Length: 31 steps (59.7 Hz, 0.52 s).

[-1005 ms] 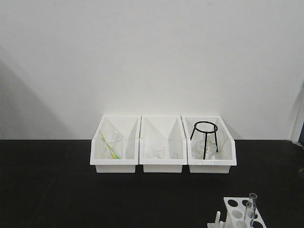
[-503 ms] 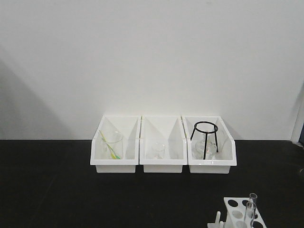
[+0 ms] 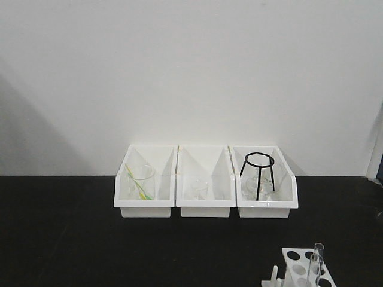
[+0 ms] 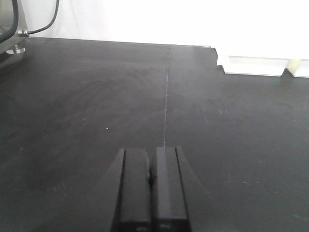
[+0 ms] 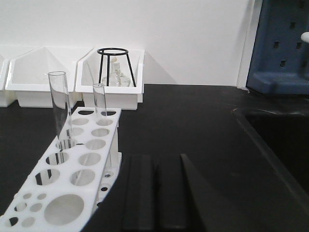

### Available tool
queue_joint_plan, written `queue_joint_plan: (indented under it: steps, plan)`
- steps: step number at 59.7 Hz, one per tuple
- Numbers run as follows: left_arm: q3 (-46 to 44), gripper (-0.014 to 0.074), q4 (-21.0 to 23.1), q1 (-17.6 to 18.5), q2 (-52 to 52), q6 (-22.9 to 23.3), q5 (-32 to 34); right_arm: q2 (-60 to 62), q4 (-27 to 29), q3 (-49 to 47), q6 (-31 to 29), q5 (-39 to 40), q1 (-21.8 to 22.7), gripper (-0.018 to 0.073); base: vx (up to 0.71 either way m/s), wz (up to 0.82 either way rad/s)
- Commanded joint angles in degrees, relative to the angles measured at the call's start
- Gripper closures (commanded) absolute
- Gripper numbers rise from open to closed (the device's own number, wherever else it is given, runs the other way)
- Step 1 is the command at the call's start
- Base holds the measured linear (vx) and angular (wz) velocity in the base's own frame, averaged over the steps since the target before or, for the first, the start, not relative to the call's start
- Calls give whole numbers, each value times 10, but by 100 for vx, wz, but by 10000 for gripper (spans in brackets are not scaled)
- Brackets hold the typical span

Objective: Flip and reinsert test tube from rack
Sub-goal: 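Raise the open right gripper and withdraw it from the rack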

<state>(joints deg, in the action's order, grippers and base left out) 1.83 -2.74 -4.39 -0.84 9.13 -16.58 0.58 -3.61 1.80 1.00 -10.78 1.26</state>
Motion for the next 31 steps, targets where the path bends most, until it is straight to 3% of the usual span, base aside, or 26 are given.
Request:
queue_joint_plan:
  steps: [1,31]
  plan:
    - [0,603,3,4,-6,0,50,6,-1,0,-4,43,2,571,0,0]
    - [0,603,3,4,-6,0,50,6,-1,0,-4,43,2,571,0,0]
